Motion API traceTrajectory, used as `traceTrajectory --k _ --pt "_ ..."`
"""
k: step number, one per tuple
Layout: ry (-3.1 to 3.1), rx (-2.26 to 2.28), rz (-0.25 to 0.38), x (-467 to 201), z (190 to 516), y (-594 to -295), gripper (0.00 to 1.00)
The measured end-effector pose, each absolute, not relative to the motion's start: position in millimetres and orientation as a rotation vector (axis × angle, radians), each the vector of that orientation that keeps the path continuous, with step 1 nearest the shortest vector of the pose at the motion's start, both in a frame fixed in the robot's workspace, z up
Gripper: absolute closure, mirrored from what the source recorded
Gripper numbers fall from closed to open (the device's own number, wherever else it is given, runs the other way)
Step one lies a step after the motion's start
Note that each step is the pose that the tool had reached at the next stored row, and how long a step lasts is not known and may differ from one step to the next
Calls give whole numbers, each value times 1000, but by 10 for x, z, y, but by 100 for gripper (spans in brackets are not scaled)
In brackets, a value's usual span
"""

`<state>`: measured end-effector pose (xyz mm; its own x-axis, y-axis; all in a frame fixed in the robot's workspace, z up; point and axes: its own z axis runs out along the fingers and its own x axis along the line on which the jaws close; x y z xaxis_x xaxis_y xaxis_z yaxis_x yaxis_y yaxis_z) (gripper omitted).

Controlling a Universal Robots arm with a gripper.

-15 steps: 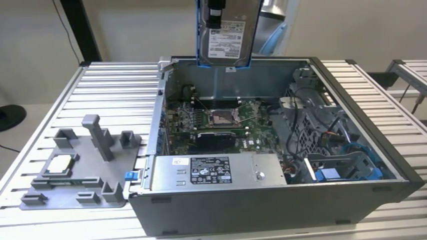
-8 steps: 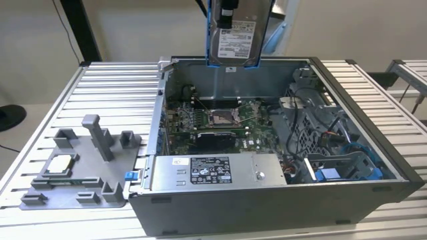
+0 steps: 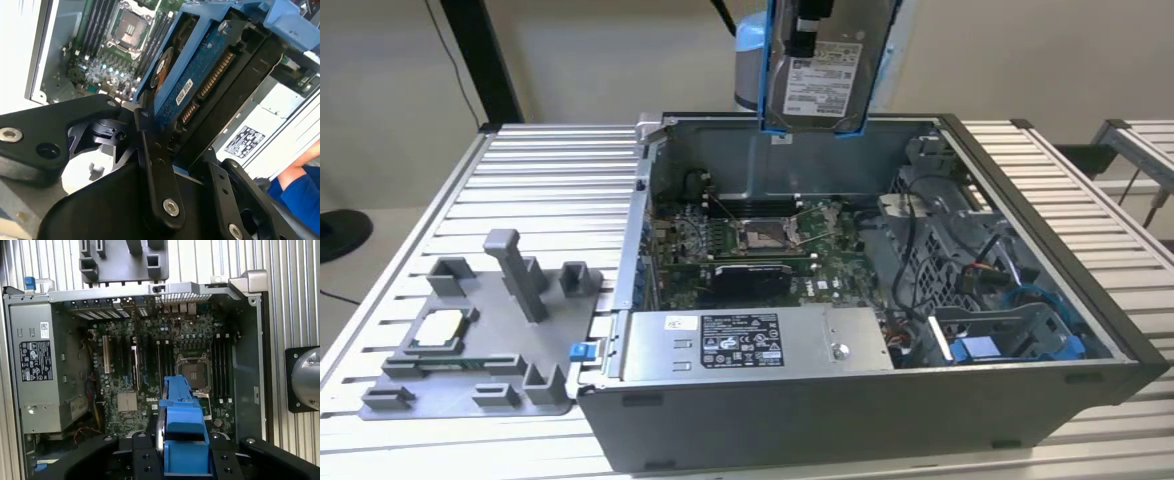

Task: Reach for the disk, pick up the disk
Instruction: 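Pick up the disk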

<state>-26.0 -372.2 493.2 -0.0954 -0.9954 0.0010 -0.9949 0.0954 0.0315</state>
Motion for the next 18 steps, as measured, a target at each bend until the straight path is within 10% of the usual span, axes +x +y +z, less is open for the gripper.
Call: traceTrajectory --k 18 --pt "-2306 2096 -40 322 4932 -3722 100"
